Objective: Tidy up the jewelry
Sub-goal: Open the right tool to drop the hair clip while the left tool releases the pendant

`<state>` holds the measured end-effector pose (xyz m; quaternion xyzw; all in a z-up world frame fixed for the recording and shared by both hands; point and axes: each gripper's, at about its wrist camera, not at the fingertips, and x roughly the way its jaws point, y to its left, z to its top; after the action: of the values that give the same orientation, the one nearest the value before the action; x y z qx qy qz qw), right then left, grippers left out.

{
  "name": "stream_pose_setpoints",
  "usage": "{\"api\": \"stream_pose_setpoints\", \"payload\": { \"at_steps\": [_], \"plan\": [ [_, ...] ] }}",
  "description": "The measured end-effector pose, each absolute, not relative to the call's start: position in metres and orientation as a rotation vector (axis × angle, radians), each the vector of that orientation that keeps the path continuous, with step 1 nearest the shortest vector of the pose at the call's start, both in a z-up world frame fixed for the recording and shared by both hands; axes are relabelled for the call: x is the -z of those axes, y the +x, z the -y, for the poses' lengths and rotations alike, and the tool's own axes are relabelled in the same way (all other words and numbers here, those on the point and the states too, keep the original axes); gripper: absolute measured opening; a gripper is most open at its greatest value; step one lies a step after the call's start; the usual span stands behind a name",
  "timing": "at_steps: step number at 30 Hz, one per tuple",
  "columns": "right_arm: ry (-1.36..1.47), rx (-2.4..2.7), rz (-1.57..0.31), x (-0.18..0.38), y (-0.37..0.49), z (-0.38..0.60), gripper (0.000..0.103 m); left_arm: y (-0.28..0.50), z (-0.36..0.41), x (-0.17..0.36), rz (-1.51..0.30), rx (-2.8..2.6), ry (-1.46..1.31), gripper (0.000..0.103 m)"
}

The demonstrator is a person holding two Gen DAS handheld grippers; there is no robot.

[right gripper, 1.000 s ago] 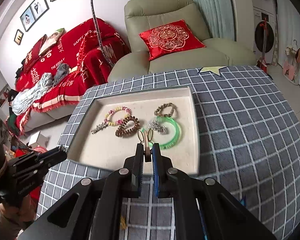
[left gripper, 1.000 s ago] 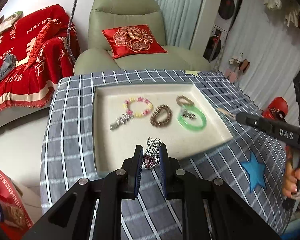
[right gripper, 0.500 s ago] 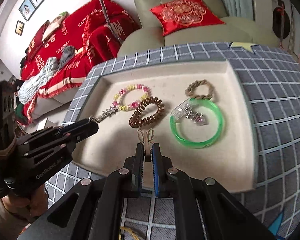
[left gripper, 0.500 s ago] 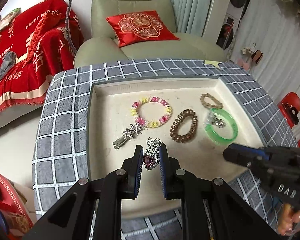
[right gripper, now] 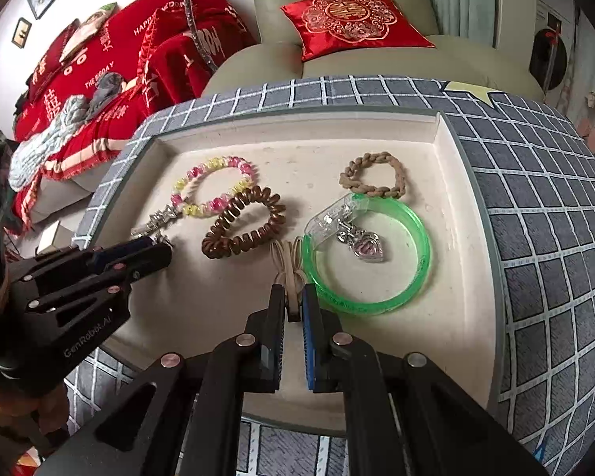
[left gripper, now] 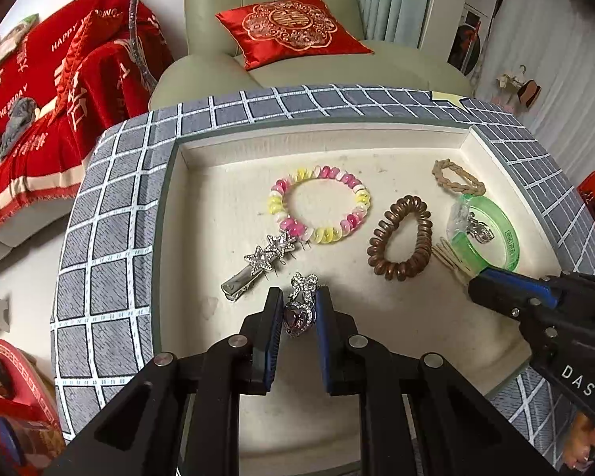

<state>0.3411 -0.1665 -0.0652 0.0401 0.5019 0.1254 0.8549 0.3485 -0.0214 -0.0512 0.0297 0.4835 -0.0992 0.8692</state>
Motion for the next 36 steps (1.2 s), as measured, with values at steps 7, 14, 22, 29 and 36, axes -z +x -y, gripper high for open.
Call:
{"api": "stream_pose_setpoints", "payload": {
  "at_steps": [7, 14, 22, 29, 36],
  "plan": [
    [0.090, -0.269, -1.082, 0.068, 0.343, 0.167, 0.011, 0.350, 0.027, 0.052, -1.014, 0.194, 0.105, 0.032],
    [0.191, -0.301, -1.041, 0.053, 0.334, 0.179, 0.057, 0.349, 0.028, 0.050, -1.006, 0.188, 0.104, 0.032],
    [0.309, -0.270, -0.963, 0.022, 0.304, 0.208, 0.058, 0.345, 0.035, 0.041, -0.978, 0.176, 0.131, 0.032],
    [0.369, -0.234, -0.929, 0.013, 0.273, 0.231, 0.058, 0.347, 0.036, 0.033, -0.962, 0.173, 0.108, 0.032],
    [0.399, -0.205, -0.929, 0.016, 0.258, 0.244, 0.058, 0.347, 0.035, 0.020, -0.928, 0.175, 0.070, 0.033]
  ]
}}
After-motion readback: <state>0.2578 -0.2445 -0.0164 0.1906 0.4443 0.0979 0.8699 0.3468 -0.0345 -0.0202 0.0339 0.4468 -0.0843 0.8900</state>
